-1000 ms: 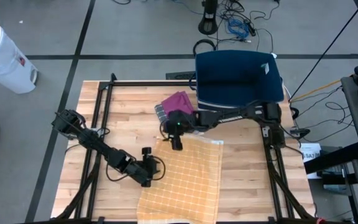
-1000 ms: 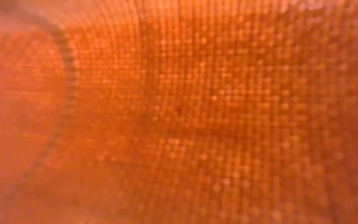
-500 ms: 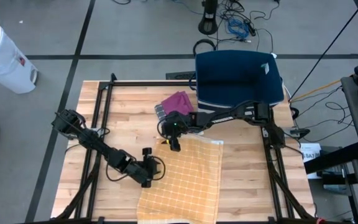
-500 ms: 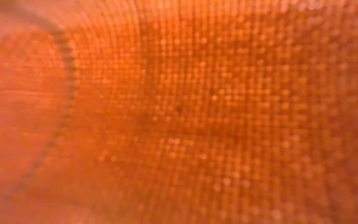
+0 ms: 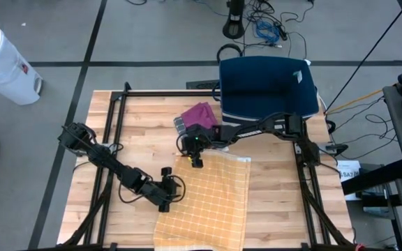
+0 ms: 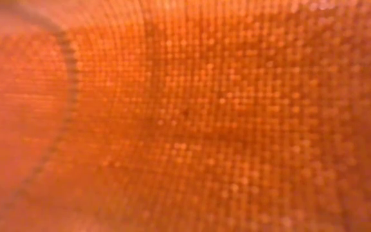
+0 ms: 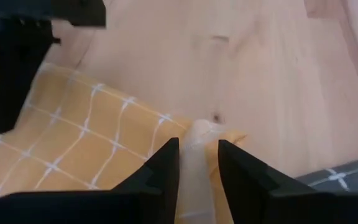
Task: Fold towel
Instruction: Fold the orange checkered towel
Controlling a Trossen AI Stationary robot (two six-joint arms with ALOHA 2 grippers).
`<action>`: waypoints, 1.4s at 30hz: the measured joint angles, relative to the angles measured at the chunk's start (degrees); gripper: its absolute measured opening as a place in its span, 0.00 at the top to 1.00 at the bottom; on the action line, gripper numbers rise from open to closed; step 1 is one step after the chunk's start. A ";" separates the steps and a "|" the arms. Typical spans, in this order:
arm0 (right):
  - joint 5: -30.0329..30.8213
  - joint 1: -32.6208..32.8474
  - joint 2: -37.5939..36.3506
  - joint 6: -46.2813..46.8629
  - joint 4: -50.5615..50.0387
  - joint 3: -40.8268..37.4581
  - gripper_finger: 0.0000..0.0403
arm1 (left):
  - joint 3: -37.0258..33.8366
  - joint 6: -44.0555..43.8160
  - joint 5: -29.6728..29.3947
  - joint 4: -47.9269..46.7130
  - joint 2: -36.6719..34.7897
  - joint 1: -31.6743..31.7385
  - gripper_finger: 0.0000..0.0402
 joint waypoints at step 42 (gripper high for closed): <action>-3.41 -0.07 1.90 1.31 4.69 0.72 0.76 | 0.02 -0.04 1.05 -0.07 0.00 0.00 0.54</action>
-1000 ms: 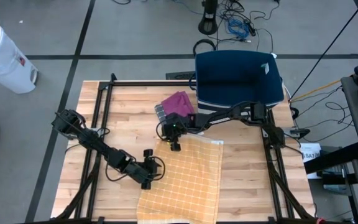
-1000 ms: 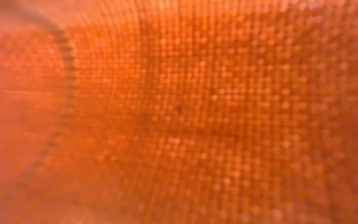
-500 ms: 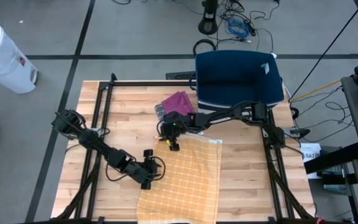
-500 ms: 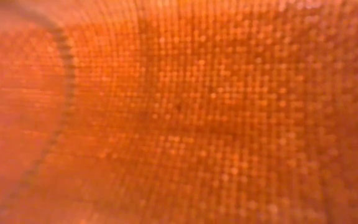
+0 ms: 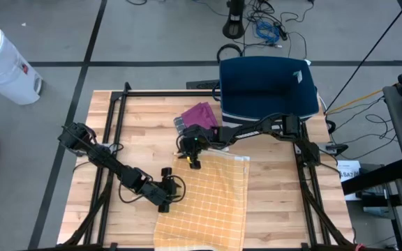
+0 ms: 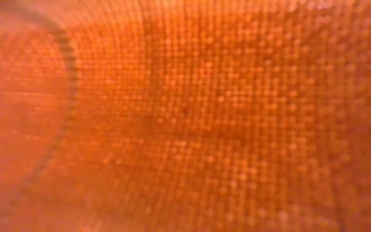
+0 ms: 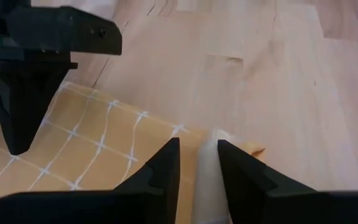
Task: Fold towel
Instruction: Fold the orange checkered towel
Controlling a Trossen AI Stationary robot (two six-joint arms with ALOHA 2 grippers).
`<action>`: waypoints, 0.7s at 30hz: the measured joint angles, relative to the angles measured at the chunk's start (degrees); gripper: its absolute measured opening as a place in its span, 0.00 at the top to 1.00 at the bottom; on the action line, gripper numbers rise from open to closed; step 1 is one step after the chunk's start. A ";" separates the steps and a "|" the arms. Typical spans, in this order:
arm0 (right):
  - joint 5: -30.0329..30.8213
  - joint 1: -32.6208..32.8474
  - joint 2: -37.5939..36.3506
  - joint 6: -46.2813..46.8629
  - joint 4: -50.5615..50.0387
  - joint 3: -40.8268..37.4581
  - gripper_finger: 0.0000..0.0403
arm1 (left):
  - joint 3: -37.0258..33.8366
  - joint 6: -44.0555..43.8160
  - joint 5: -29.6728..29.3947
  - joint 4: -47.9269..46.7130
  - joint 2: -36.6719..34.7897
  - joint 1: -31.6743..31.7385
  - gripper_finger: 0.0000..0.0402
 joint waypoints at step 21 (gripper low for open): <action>1.77 -0.48 2.04 0.27 1.88 0.02 0.86 | 0.00 0.04 0.20 0.00 0.00 0.00 0.54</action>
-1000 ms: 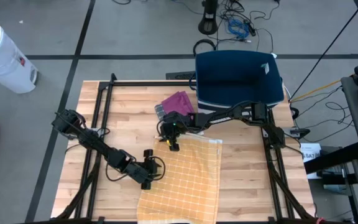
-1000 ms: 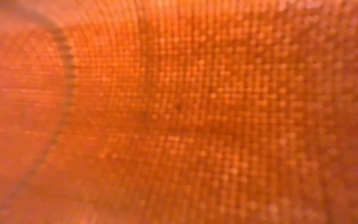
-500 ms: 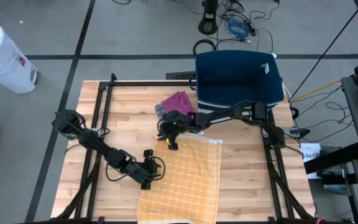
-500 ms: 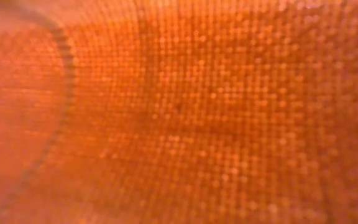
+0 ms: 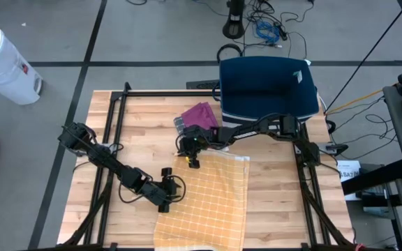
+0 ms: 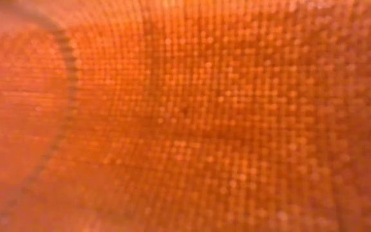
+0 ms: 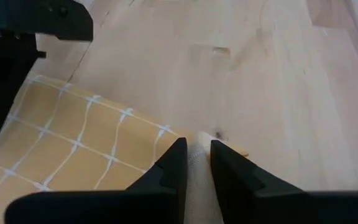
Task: Fold towel
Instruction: Fold the orange checkered towel
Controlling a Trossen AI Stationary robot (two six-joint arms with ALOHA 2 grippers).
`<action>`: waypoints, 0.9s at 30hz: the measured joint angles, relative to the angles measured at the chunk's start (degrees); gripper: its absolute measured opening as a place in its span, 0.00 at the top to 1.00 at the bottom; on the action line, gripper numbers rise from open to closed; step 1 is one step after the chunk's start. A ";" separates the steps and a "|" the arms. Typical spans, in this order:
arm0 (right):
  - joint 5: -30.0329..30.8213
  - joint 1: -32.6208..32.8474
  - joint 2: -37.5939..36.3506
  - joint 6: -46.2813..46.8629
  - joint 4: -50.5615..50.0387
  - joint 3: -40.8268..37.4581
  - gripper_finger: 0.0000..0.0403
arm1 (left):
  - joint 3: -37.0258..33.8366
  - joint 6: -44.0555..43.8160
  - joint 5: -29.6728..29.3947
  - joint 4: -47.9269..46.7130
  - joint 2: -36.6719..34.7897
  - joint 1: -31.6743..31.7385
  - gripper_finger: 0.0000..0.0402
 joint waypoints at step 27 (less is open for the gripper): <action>12.46 -2.08 0.12 12.32 1.64 0.00 1.00 | 0.00 0.15 0.24 -0.55 0.00 -1.00 0.54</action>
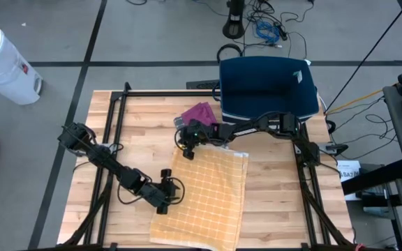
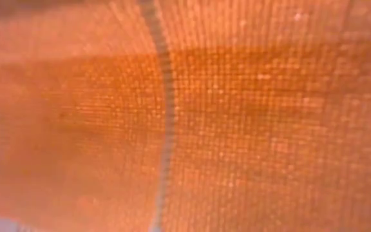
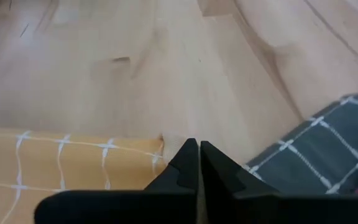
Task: Fold towel
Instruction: Fold the orange checkered towel
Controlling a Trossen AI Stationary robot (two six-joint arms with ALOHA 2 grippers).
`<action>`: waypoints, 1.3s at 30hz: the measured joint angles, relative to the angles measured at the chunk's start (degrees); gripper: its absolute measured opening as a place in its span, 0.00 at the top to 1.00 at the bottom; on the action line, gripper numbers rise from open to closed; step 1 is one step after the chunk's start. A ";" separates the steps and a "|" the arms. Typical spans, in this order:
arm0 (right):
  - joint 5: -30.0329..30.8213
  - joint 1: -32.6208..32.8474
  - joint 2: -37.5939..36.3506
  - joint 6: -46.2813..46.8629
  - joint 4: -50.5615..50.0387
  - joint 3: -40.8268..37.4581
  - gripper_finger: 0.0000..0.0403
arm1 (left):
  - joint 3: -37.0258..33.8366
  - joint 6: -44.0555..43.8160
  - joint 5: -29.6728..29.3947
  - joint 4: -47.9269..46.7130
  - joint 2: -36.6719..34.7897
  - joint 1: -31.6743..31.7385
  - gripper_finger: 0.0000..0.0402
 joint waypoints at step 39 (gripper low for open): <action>7.18 14.79 -15.80 -3.36 -35.27 0.00 0.52 | 1.63 -30.10 -13.90 -35.29 -17.03 0.45 0.54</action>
